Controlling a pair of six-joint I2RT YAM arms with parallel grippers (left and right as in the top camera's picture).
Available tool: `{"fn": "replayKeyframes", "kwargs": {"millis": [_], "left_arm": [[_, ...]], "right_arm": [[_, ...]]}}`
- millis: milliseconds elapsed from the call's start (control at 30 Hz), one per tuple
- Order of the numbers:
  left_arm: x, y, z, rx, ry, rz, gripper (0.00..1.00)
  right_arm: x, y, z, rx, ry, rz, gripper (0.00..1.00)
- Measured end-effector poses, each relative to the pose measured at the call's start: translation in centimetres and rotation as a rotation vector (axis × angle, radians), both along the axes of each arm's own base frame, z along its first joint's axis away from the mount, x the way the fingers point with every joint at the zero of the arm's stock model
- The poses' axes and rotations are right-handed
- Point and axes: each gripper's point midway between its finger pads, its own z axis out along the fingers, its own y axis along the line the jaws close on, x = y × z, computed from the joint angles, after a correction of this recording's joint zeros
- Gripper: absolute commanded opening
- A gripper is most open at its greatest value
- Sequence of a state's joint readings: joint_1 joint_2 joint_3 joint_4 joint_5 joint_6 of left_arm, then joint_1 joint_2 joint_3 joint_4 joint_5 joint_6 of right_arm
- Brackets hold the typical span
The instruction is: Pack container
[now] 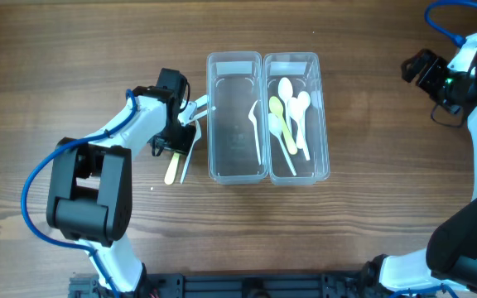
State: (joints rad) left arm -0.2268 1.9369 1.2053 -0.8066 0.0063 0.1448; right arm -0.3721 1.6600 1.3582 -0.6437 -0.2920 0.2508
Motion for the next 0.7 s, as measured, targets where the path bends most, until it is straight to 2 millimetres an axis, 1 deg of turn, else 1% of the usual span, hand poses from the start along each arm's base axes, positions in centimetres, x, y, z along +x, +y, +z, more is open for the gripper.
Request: {"fn": "replayKeyframes", "kwargs": {"millis": [33,100,133,267,333,400,467,500,567,633,700], "left_arm": [[0.0,0.1,0.0,0.003,-0.001,0.000,0.31],[0.0,0.1,0.0,0.008,-0.001,0.008,0.09],[0.0,0.2,0.0,0.009,0.002,0.006,0.04],[-0.3,0.2,0.1,0.012,0.016,0.023,0.04],[-0.8,0.3,0.1,0.016,0.035,0.030,0.04],[-1.7,0.5,0.3,0.026,0.075,0.039,0.04],[-2.5,0.7,1.0,0.036,0.116,0.053,0.04],[-2.5,0.7,1.6,0.035,0.114,0.057,0.04],[-1.8,0.4,4.1,0.020,0.083,0.075,0.04],[-0.1,-0.3,7.9,-0.029,-0.018,0.082,0.04],[2.0,-1.8,13.6,-0.136,-0.196,0.086,0.04]], "right_arm": [[0.0,0.0,0.0,0.000,0.000,0.000,1.00],[0.0,0.0,0.0,0.000,0.000,0.000,1.00],[0.0,0.0,0.0,0.000,0.000,0.000,0.99],[0.0,0.0,0.0,0.000,0.000,0.000,1.00],[0.0,0.0,0.0,0.000,0.000,0.000,1.00],[0.0,0.0,0.0,0.000,0.000,0.000,1.00],[0.0,0.0,0.0,0.000,0.000,0.000,1.00],[0.0,0.0,0.0,0.000,0.000,0.000,1.00],[0.0,0.0,0.0,0.000,-0.001,0.000,1.00],[0.0,0.0,0.0,0.000,-0.001,0.000,1.00],[0.0,0.0,0.0,0.000,-0.001,0.000,1.00]]}}
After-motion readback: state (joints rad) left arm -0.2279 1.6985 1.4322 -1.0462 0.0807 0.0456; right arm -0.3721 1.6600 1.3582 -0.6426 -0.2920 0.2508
